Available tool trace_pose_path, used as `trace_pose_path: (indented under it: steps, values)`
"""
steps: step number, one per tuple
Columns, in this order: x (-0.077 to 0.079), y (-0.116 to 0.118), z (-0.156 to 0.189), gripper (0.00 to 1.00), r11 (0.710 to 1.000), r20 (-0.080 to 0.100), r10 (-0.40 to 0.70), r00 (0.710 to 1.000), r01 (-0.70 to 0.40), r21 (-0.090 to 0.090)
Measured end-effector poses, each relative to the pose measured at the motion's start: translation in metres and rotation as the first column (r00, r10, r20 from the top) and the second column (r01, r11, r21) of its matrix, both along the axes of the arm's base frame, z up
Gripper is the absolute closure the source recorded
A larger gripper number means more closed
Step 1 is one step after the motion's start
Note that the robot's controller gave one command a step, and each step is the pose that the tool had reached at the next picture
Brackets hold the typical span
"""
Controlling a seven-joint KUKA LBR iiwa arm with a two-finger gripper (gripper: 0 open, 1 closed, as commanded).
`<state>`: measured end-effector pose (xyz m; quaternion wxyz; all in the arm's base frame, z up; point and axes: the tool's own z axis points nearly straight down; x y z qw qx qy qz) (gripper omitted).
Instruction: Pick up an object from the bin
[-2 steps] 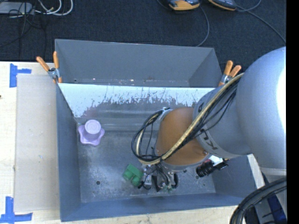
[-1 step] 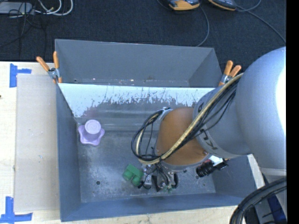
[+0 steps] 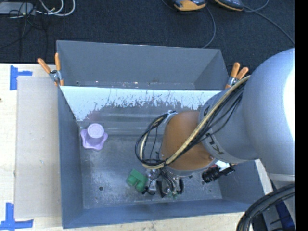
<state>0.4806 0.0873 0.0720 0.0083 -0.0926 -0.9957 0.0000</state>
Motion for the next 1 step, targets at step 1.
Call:
trace_pose_path:
  steps: [1]
  values:
    - [0.0000, 0.0000, 0.0000, 1.00, 1.000, 0.000, -0.001, 1.000, 0.001, 0.000]
